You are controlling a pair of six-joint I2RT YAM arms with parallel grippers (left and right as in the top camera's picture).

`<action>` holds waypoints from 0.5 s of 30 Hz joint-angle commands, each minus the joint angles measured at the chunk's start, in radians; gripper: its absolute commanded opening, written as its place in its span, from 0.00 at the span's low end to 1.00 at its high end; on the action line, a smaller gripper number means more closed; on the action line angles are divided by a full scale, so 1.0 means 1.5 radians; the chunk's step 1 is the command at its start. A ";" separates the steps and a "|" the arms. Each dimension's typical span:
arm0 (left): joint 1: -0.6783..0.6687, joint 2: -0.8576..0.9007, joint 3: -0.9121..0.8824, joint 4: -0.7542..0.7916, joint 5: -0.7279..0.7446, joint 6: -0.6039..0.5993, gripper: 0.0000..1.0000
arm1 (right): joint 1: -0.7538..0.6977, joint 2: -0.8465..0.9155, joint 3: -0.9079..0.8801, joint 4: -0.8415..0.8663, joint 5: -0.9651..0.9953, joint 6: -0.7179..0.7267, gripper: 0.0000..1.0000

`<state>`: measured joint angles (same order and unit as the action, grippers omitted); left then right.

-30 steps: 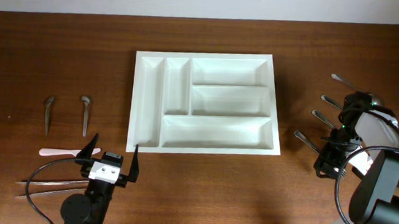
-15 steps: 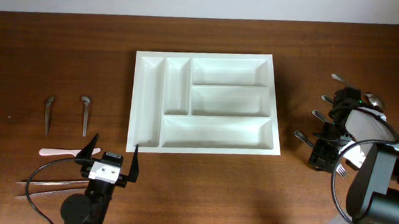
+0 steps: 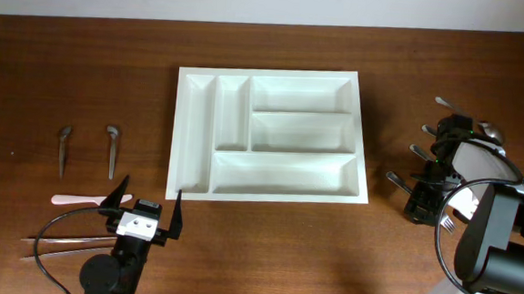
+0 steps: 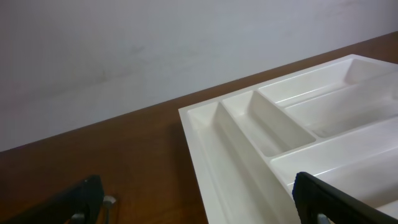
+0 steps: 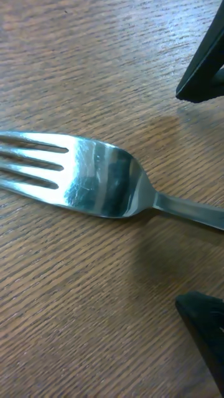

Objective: Pack container
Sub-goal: 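Lower the right gripper and grasp the nearer silver fork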

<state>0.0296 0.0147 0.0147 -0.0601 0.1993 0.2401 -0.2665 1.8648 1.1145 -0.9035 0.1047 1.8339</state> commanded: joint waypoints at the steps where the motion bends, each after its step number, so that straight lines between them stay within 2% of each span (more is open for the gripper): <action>1: 0.004 -0.003 -0.004 0.000 0.009 0.006 0.99 | 0.004 0.039 -0.013 0.003 0.008 0.013 0.99; 5: 0.004 -0.003 -0.004 0.000 0.009 0.006 0.99 | 0.004 0.039 -0.013 0.002 0.008 0.012 1.00; 7: 0.004 -0.003 -0.004 0.000 0.010 0.006 0.99 | 0.004 0.039 -0.013 0.000 0.008 0.012 0.91; 8: 0.004 -0.003 -0.004 0.000 0.010 0.006 0.99 | 0.004 0.039 -0.013 -0.001 0.008 0.012 0.82; 11: 0.004 -0.003 -0.004 0.000 0.009 0.006 0.99 | 0.004 0.039 -0.013 -0.001 0.008 0.012 0.66; 15: 0.004 -0.003 -0.004 0.000 0.009 0.006 0.99 | 0.004 0.039 -0.013 -0.001 0.006 0.012 0.52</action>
<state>0.0296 0.0147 0.0147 -0.0601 0.1993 0.2401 -0.2657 1.8751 1.1213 -0.8925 0.1200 1.8450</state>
